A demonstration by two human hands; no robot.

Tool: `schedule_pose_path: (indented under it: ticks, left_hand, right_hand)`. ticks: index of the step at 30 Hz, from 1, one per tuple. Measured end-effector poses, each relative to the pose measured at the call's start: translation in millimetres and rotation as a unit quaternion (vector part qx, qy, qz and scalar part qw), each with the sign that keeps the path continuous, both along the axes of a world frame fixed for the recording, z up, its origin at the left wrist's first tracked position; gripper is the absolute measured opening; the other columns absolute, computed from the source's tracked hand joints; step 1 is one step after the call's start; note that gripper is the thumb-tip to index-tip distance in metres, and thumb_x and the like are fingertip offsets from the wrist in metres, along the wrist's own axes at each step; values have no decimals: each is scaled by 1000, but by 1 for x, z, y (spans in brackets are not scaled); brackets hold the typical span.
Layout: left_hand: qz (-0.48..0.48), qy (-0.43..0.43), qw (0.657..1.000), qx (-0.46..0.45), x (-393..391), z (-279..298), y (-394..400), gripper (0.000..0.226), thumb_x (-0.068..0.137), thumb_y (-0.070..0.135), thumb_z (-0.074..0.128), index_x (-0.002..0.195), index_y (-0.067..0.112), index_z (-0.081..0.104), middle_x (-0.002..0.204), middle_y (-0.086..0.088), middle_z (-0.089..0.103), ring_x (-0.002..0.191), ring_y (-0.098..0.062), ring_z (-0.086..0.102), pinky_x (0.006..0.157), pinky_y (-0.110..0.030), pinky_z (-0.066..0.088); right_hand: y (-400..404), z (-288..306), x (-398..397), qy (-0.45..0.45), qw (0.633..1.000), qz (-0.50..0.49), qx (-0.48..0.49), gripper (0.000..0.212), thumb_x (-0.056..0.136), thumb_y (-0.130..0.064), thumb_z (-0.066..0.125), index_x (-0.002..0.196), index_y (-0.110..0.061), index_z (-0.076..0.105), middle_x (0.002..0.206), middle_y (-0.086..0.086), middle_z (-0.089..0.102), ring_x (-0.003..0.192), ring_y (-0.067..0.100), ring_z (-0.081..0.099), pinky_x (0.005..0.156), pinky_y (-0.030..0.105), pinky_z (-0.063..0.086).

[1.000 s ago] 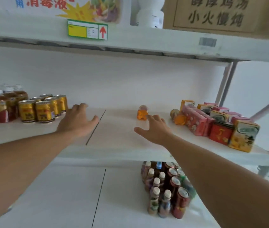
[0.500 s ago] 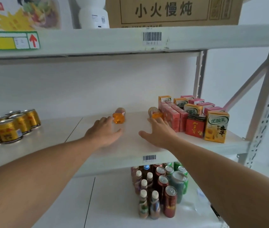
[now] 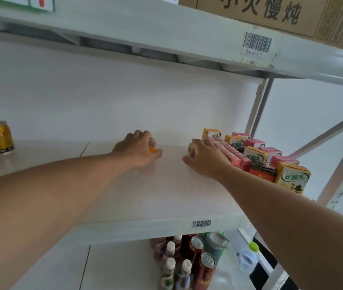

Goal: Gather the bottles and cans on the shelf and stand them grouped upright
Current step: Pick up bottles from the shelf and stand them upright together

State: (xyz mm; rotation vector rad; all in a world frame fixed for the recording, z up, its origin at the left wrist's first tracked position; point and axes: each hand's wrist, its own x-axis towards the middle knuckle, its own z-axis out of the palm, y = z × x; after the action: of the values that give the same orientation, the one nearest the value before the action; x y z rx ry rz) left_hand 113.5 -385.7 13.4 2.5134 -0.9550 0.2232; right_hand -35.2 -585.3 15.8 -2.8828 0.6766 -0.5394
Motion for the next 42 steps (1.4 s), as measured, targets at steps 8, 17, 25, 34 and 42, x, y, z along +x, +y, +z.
schedule_pose_path:
  ticks: [8, 17, 25, 34, 42]
  left_hand:
    - [43, 27, 999, 11, 28, -13, -27, 86, 90, 74, 47, 161, 27, 33, 159, -2, 40, 145, -30, 39, 108, -48, 44]
    - [37, 45, 998, 11, 39, -19, -57, 36, 100, 52, 51, 124, 25, 54, 130, -10, 56, 118, -35, 59, 101, -48, 51]
    - [37, 59, 997, 41, 47, -21, -53, 31, 101, 46, 55, 110, 17, 48, 113, -11, 61, 96, -33, 61, 71, -37, 43]
    - [62, 119, 982, 130, 22, 12, -23, 47, 92, 50, 67, 107, 6, 68, 102, -12, 74, 91, -29, 75, 83, -35, 61]
    - [71, 96, 984, 130, 9, 10, 3, 50, 82, 55, 74, 103, 13, 58, 96, -6, 68, 85, -24, 69, 66, -28, 50]
  right_hand:
    - [-26, -2, 44, 32, 999, -15, 20, 84, 92, -60, 61, 164, -27, 31, 161, 13, 38, 150, 38, 34, 114, 49, 35]
    - [-39, -6, 70, 106, 991, -4, -79, 49, 99, -15, 57, 147, -16, 46, 137, 17, 52, 128, 42, 51, 104, 45, 46]
    - [-44, -6, 69, 100, 992, -10, -76, 29, 91, -17, 62, 119, -14, 58, 112, 13, 66, 120, 38, 57, 100, 42, 47]
    - [-25, 0, 50, 57, 995, 37, 69, 82, 84, -45, 75, 158, -27, 45, 142, 13, 53, 131, 34, 52, 106, 40, 45]
    - [3, -8, 37, 120, 989, -42, 75, 50, 90, -56, 72, 102, -10, 55, 98, 10, 60, 94, 30, 64, 69, 31, 45]
